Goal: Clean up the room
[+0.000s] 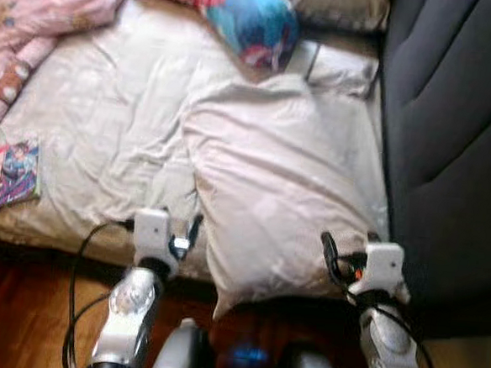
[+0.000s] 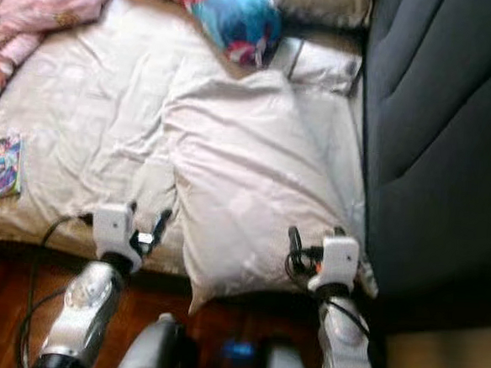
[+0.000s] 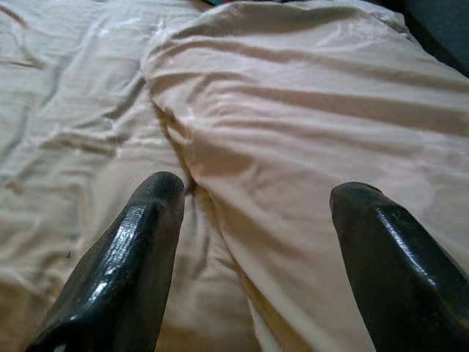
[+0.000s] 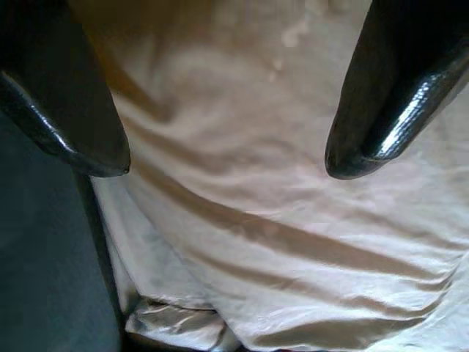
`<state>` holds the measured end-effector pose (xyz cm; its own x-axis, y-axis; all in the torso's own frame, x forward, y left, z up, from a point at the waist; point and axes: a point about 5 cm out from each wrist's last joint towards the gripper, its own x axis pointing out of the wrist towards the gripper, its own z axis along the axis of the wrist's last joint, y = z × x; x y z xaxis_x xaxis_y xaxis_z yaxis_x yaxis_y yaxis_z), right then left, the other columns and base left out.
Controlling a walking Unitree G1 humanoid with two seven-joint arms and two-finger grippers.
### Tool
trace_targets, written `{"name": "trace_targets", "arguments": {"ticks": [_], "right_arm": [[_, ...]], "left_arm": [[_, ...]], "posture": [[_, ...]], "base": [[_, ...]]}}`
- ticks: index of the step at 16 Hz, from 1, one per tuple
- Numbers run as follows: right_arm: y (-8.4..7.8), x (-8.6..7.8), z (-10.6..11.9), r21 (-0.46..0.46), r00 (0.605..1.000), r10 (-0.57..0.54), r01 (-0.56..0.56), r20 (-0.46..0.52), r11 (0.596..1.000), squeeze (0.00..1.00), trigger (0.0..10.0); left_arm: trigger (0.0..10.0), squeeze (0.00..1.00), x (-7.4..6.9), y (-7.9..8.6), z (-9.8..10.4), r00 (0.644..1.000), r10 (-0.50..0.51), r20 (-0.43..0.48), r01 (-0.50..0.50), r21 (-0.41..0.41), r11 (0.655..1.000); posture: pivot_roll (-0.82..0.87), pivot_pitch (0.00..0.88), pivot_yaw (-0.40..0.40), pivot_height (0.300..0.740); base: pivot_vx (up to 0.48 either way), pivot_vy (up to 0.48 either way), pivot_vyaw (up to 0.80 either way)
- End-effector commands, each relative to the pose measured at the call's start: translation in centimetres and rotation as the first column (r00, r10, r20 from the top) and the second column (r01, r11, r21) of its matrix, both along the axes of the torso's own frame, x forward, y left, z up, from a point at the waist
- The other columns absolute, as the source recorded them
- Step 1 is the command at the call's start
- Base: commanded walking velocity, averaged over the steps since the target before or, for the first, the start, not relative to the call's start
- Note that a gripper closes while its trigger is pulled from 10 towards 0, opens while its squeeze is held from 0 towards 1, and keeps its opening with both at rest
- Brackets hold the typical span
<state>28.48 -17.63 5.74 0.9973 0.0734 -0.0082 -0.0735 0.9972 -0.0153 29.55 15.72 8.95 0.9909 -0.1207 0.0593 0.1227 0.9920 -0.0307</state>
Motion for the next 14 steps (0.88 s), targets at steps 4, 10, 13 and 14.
{"name": "trace_targets", "arguments": {"ticks": [4, 10, 13, 14], "right_arm": [[0.01, -0.56, -1.05, 0.024, 0.999, -0.014, 0.015, -0.048, 1.0, 0.0, 10.0], [0.06, -0.48, -0.74, 0.031, 1.0, -0.009, 0.01, -0.027, 0.999, 0.0, 10.0], [0.1, -0.46, -0.85, 0.034, 1.0, -0.001, 0.002, -0.031, 0.999, 0.0, 10.0], [0.1, -0.47, -0.88, 0.034, 0.999, 0.001, 0.001, -0.033, 0.999, 0.0, 10.0]], "left_arm": [[10.0, 0.0, -0.32, 0.29, -0.47, 1.0, 0.005, -0.027, -0.006, -0.005, 1.0], [10.0, 0.0, -0.27, 0.31, -0.45, 1.0, 0.003, -0.027, -0.003, -0.007, 1.0], [10.0, 0.0, -0.24, 0.26, -0.41, 1.0, 0.002, -0.026, -0.002, -0.008, 1.0], [10.0, 0.0, -0.25, 0.24, -0.42, 1.0, 0.002, -0.026, -0.002, -0.008, 1.0]], "posture": [[-0.01, 0.286, 0.012, 0.661], [-0.01, 0.282, 0.013, 0.661], [-0.01, 0.281, 0.011, 0.661], [0.0, 0.282, 0.01, 0.661]], "base": [[0.0, 0.0, 0.0], [0.0, 0.0, -0.34], [0.0, 0.0, 0.0], [0.0, 0.0, 0.0]]}}
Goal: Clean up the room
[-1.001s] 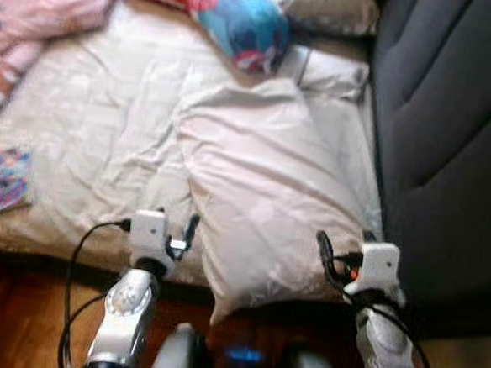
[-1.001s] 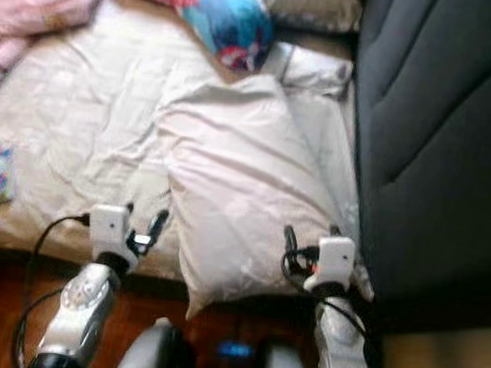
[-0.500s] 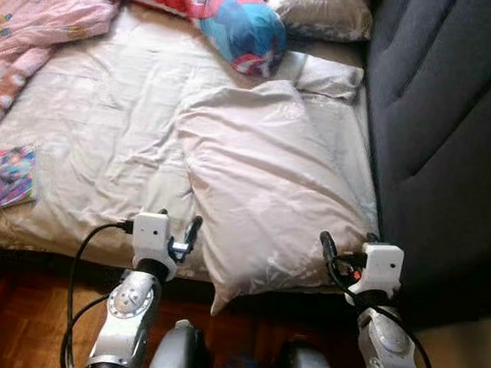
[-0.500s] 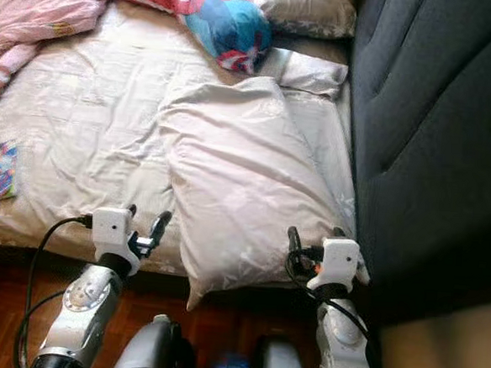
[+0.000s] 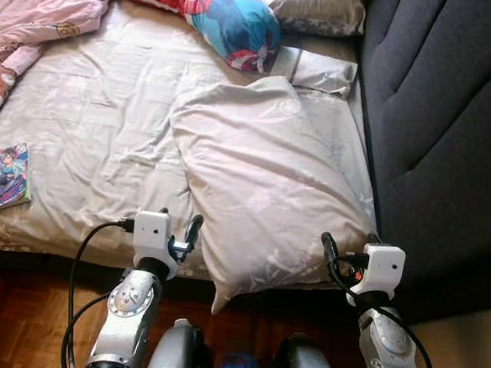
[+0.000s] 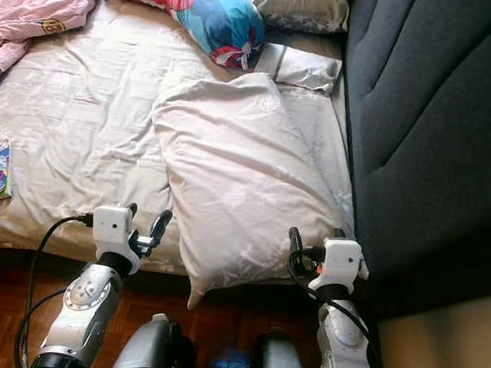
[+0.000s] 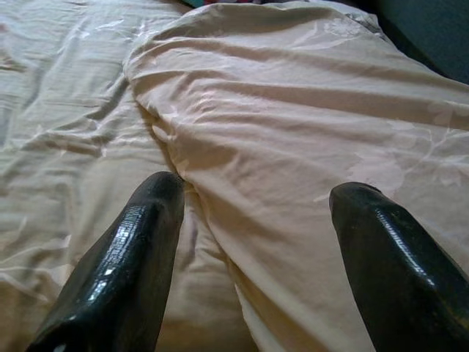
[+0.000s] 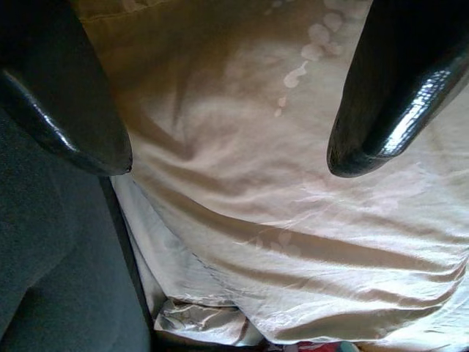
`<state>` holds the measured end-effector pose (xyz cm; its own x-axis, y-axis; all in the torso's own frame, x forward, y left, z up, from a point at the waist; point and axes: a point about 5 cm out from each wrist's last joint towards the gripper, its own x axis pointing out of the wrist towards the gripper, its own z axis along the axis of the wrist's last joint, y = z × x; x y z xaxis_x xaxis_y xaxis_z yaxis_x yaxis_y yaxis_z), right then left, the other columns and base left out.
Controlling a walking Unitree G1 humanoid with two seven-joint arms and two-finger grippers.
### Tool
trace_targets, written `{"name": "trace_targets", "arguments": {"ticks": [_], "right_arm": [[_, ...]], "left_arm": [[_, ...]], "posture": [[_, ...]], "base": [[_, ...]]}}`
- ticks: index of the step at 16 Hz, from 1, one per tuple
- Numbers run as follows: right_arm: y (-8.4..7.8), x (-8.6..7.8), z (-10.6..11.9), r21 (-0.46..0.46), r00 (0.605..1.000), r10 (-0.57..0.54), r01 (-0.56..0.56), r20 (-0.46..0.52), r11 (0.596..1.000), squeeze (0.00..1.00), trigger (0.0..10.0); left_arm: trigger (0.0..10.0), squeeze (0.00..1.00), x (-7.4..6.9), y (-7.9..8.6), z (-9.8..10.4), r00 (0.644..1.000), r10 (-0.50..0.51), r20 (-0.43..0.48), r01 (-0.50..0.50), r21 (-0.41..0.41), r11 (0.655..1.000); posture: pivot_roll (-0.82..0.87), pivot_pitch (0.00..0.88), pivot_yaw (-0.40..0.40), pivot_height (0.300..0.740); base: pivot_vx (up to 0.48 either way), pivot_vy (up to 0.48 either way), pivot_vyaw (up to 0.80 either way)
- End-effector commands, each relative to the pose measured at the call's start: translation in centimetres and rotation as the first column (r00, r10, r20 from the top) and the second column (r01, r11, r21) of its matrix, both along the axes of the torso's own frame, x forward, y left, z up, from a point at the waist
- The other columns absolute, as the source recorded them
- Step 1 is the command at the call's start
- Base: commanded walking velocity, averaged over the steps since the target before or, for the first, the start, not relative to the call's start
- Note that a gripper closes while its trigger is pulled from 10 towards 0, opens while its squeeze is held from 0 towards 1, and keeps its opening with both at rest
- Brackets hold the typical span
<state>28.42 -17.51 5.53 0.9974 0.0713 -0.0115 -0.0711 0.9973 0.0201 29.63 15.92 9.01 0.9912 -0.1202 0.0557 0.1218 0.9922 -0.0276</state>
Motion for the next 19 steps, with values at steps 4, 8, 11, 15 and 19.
{"name": "trace_targets", "arguments": {"ticks": [4, 8, 11, 15, 19], "right_arm": [[0.02, -0.39, -0.72, -0.003, 0.999, 0.01, -0.01, -0.031, 1.0, 0.0, 10.0], [0.09, -0.35, -0.78, -0.003, 0.999, 0.017, -0.017, -0.036, 1.0, 0.0, 10.0], [0.19, -0.31, -0.79, -0.001, 0.999, 0.018, -0.018, -0.036, 1.0, 0.0, 10.0], [0.17, -0.31, -0.82, 0.002, 0.999, 0.017, -0.017, -0.036, 1.0, 0.0, 10.0], [-0.05, 0.38, -0.61, -0.021, 0.999, 0.009, -0.01, -0.049, 1.0, 0.0, 10.0]], "left_arm": [[10.0, 0.0, -0.39, 0.02, -0.48, 1.0, 0.004, -0.022, -0.004, -0.014, 1.0], [10.0, 0.0, -0.36, 0.06, -0.51, 1.0, 0.003, -0.023, -0.003, -0.013, 1.0], [10.0, 0.0, -0.32, 0.1, -0.45, 1.0, 0.002, -0.021, -0.003, -0.013, 1.0], [10.0, 0.0, -0.33, 0.03, -0.32, 1.0, 0.001, -0.016, -0.001, -0.013, 1.0], [10.0, 0.0, 0.02, -0.23, -0.51, 0.998, -0.014, -0.055, 0.012, -0.051, 0.999]], "posture": [[-0.01, 0.283, 0.008, 0.661], [0.0, 0.282, 0.009, 0.661], [0.0, 0.282, 0.011, 0.661], [0.0, 0.285, 0.013, 0.661], [-0.01, 0.298, 0.017, 0.661]], "base": [[0.272, 0.0, 0.0], [0.282, 0.0, 0.0], [0.287, 0.0, 0.0], [0.219, 0.0, 0.0], [0.0, 0.0, 0.0]]}}
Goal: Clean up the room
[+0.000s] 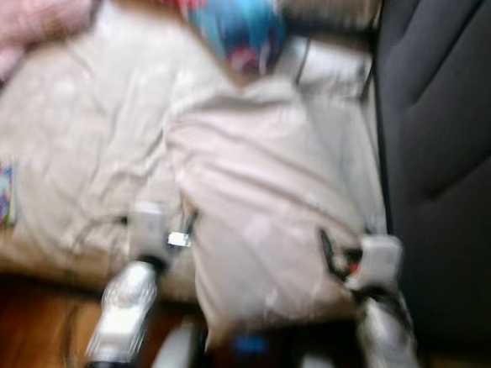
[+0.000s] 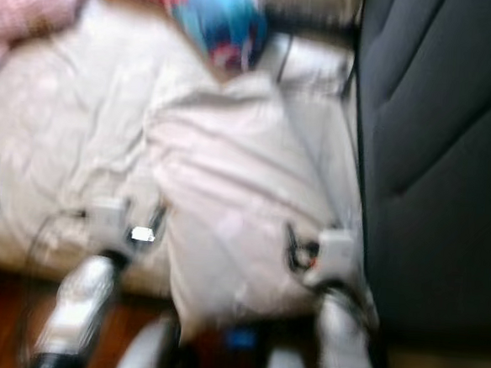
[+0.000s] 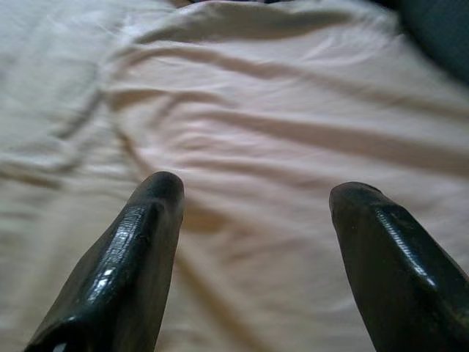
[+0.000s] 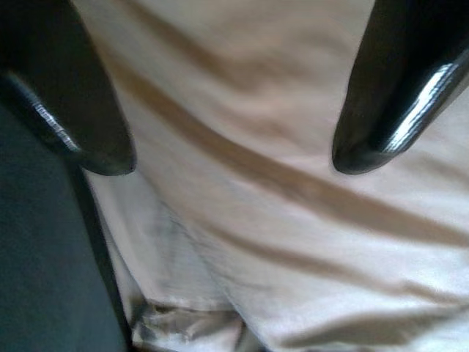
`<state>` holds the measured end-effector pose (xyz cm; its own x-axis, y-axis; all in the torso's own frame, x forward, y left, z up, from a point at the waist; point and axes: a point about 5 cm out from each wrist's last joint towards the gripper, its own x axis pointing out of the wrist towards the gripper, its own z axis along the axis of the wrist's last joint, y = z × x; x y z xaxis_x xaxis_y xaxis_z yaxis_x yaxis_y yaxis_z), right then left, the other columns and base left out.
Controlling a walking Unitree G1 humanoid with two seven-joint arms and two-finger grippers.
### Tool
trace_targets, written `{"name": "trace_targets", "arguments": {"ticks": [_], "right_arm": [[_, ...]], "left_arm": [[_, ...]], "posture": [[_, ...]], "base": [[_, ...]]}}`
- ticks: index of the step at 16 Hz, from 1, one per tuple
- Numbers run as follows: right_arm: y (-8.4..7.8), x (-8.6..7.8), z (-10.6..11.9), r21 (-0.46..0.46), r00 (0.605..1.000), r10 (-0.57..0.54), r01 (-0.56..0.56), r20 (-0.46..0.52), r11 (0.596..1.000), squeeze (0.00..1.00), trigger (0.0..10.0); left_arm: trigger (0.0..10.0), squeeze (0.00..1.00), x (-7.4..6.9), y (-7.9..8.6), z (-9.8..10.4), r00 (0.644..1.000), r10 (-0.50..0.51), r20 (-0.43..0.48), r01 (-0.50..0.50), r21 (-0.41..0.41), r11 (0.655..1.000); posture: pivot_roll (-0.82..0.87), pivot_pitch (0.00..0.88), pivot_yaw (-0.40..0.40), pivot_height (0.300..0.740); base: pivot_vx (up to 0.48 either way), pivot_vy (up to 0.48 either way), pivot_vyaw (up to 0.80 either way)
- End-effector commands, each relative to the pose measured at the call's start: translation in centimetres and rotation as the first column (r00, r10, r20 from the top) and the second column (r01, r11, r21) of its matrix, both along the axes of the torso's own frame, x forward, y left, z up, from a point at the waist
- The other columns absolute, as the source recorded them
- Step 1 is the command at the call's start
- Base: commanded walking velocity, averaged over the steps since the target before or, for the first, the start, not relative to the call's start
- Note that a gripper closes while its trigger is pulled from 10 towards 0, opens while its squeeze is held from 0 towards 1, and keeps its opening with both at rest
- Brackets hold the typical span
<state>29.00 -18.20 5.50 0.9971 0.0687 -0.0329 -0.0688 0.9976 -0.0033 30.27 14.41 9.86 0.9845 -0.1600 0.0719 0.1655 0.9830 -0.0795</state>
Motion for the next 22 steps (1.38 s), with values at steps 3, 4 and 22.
{"name": "trace_targets", "arguments": {"ticks": [3, 4, 22], "right_arm": [[0.0, 1.6, -0.1, -0.045, 0.997, 0.0, -0.004, -0.083, 0.999, 1.0, 10.0], [-0.2, 2.9, 0.6, -0.06, 0.994, 0.017, -0.023, -0.104, 0.998, 1.0, 10.0], [-3.4, 9.6, 7.2, -0.397, 0.925, -0.3, 0.191, -0.234, 0.898, 0.0, 10.0]], "left_arm": [[10.0, 0.0, 0.4, 1.6, -1.0, 0.994, 0.057, -0.094, -0.063, -0.056, 0.996], [10.0, 0.0, 0.8, 1.8, -0.7, 0.993, 0.064, -0.1, -0.073, -0.088, 0.993], [10.0, 0.0, -1.0, 3.1, 0.4, 0.984, -0.051, -0.168, 0.042, -0.057, 0.997]], "posture": [[0.0, 0.316, 0.022, 0.661], [0.0, 0.33, 0.03, 0.661], [0.07, 0.395, 0.144, 0.661]], "base": [[0.0, 0.0, 0.0], [0.0, 0.0, 0.0], [0.0, 0.0, 0.0]]}}
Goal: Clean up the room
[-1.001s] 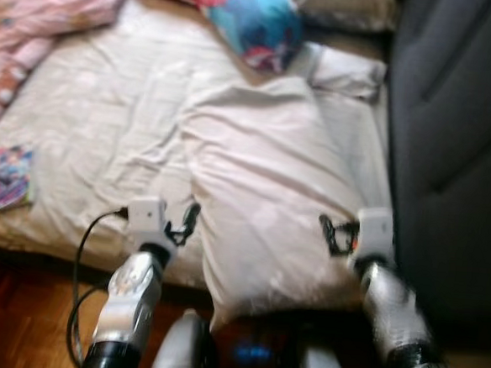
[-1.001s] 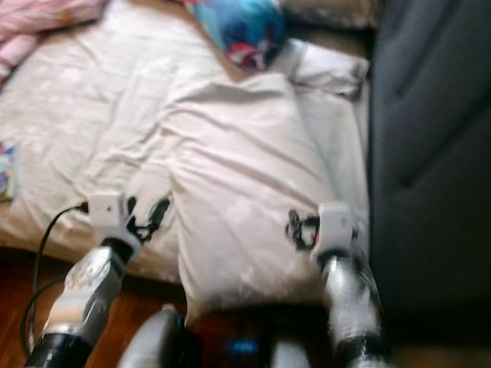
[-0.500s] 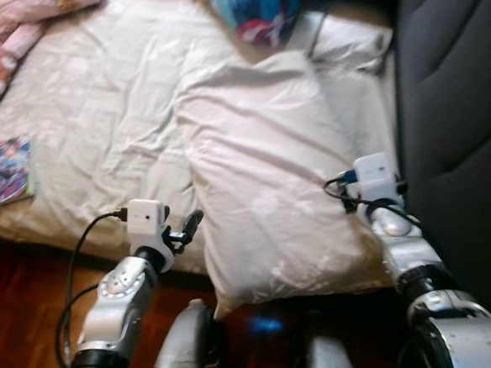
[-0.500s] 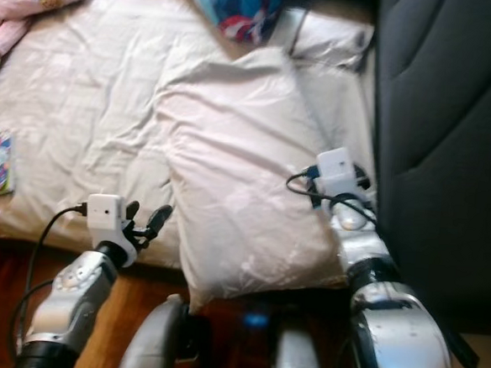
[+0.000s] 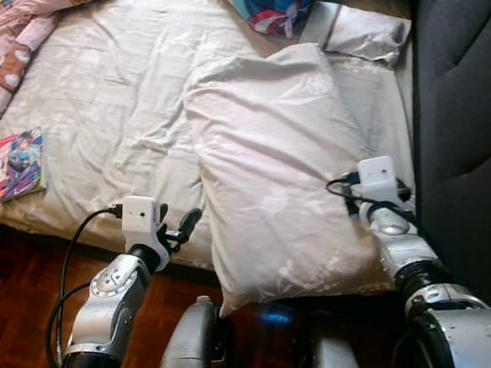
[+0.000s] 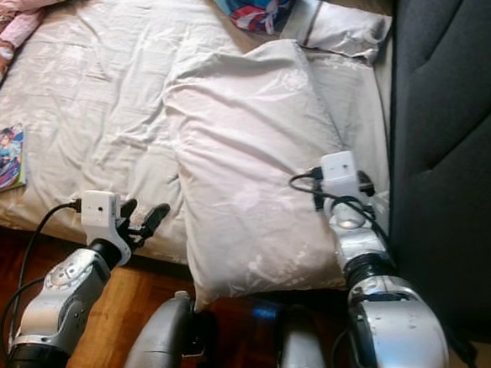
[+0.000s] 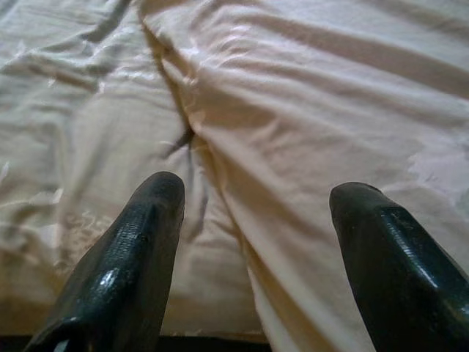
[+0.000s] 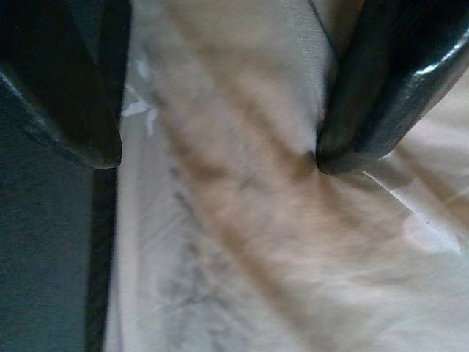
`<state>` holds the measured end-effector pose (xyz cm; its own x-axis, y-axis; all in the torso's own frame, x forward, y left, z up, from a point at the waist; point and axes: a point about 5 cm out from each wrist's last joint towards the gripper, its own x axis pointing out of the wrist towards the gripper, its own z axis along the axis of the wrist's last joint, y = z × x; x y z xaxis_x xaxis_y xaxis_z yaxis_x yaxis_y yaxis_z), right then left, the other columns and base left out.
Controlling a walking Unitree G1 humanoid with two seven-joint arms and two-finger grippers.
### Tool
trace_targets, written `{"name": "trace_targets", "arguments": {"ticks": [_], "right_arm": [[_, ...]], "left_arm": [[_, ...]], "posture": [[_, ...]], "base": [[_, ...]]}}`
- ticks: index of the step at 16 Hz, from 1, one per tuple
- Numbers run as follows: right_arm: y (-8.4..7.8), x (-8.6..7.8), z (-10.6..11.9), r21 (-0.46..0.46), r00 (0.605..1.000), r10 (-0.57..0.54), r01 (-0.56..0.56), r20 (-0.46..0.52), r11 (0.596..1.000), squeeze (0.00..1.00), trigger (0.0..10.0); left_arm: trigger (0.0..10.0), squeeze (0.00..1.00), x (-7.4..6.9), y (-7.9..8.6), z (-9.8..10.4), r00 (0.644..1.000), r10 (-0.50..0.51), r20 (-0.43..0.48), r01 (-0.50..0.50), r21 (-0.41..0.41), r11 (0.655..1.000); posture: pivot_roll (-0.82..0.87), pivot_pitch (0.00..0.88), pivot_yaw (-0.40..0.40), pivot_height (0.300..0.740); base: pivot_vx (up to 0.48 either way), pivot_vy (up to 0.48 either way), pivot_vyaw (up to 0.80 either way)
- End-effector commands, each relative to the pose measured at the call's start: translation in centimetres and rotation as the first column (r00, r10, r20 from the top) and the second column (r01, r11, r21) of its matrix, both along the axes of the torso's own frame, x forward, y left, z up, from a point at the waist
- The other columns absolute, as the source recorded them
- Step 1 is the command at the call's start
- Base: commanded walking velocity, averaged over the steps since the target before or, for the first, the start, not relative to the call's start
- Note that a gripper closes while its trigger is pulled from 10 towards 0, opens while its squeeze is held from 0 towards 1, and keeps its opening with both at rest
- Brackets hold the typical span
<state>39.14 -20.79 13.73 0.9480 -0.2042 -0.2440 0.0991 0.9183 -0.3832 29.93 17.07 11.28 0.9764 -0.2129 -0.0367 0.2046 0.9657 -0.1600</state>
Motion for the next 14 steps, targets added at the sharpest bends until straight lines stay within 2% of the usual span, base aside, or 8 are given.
{"name": "trace_targets", "arguments": {"ticks": [1, 3, 4, 5, 10, 11, 12, 14], "right_arm": [[-0.9, -0.8, -1.7, 0.047, 0.995, -0.046, 0.05, -0.085, 0.998, 0.0, 10.0], [-0.5, -1.3, -2.9, 0.176, 0.99, -0.026, 0.05, -0.136, 0.983, 0.0, 10.0], [0.0, -1.6, -3.7, 0.301, 0.986, -0.013, 0.063, -0.165, 0.952, 0.0, 10.0], [0.5, -1.8, -4.3, 0.382, 0.983, 0.002, 0.069, -0.182, 0.921, 0.0, 10.0], [0.5, -2.7, -5.8, 0.45, 0.975, 0.005, 0.098, -0.221, 0.888, 0.0, 10.0], [0.5, -2.8, -5.9, 0.472, 0.977, 0.009, 0.095, -0.213, 0.877, 0.0, 0.4], [0.6, -2.8, -6.0, 0.476, 0.978, 0.021, 0.082, -0.208, 0.876, 0.0, 0.0], [0.8, -2.9, -6.2, 0.478, 0.977, 0.034, 0.073, -0.212, 0.875, 0.0, 0.0]], "left_arm": [[10.0, 0.0, -0.6, 0.4, -1.0, 0.999, 0.004, -0.05, -0.003, 0.007, 1.0], [10.0, 0.0, -0.6, 0.3, -0.8, 0.999, 0.0, -0.05, 0.001, 0.005, 1.0], [10.0, 0.0, -0.7, 0.4, -0.8, 0.999, -0.001, -0.051, 0.001, 0.005, 1.0], [10.0, 0.0, -0.7, 0.5, -0.7, 0.999, -0.001, -0.053, 0.002, 0.005, 1.0], [10.0, 0.0, -0.8, 0.3, -0.7, 0.998, -0.007, -0.059, 0.008, 0.006, 1.0], [10.0, 0.0, -0.8, 0.1, -0.8, 0.998, -0.01, -0.06, 0.01, 0.003, 1.0], [10.0, 0.0, -0.8, 0.0, -0.8, 0.998, -0.01, -0.065, 0.01, -0.001, 1.0], [10.0, 0.0, -0.9, 0.0, -1.0, 0.997, -0.005, -0.073, 0.005, -0.004, 1.0]], "posture": [[0.07, 0.394, 0.145, 0.661], [0.08, 0.39, 0.144, 0.661], [0.08, 0.389, 0.146, 0.661], [0.08, 0.389, 0.146, 0.661], [0.09, 0.393, 0.145, 0.661], [0.09, 0.393, 0.143, 0.661], [0.09, 0.394, 0.144, 0.661], [0.08, 0.395, 0.142, 0.661]], "base": [[0.0, 0.0, 0.0], [0.0, 0.0, 0.0], [0.0, 0.0, 0.0], [0.0, 0.0, 0.0], [0.0, 0.0, 0.0], [0.0, 0.0, 0.0], [0.0, 0.0, 0.0], [0.0, 0.0, 0.0]]}}
